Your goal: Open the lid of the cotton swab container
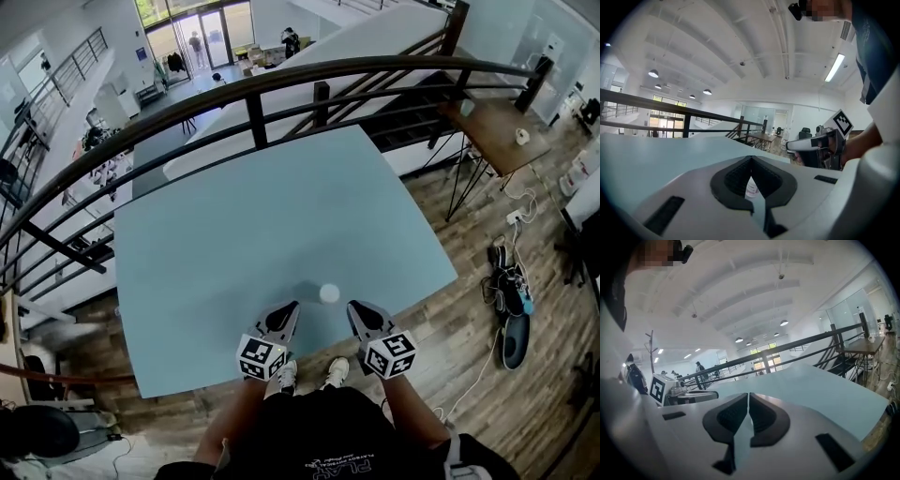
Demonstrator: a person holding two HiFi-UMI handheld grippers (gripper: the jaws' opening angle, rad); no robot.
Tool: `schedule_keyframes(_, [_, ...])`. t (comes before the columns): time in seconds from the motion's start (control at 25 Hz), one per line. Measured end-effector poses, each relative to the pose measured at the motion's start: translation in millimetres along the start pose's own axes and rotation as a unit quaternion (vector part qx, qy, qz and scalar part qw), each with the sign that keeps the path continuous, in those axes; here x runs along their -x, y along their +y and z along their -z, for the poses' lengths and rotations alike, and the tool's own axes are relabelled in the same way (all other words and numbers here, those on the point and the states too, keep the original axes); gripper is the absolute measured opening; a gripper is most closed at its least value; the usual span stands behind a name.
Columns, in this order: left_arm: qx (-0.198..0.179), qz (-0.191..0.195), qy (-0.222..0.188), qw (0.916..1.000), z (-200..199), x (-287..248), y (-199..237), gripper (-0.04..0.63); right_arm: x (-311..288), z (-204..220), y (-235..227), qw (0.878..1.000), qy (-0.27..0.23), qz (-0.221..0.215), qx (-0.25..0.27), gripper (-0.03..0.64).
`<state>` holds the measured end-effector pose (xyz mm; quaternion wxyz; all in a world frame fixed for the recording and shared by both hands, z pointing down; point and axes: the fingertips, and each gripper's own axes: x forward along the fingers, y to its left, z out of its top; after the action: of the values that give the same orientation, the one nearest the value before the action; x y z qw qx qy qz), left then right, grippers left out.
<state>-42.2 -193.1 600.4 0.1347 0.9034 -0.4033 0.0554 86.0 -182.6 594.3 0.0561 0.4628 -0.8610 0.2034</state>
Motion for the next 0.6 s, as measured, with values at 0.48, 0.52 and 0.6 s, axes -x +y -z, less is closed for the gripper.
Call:
schedule_keyframes(0.48, [-0.022,-0.005,0.051,0.9984,41.6,-6.9,13.5,0.012,-18.9,54.2,-15.8,0.995,0.05,0.024,0.085,0.025])
schedule_keyframes(0.52, [-0.021,-0.005,0.054,0.9983,44.4,-9.0,14.1,0.012,-21.0,56.7,-19.0,0.995,0.051,0.025,0.086,0.025])
schedule_keyframes(0.6, [-0.018,-0.007,0.058,0.9981,50.3,-11.4,15.3,0.012,-25.0,63.7,-22.8,0.995,0.054,0.024,0.085,0.026])
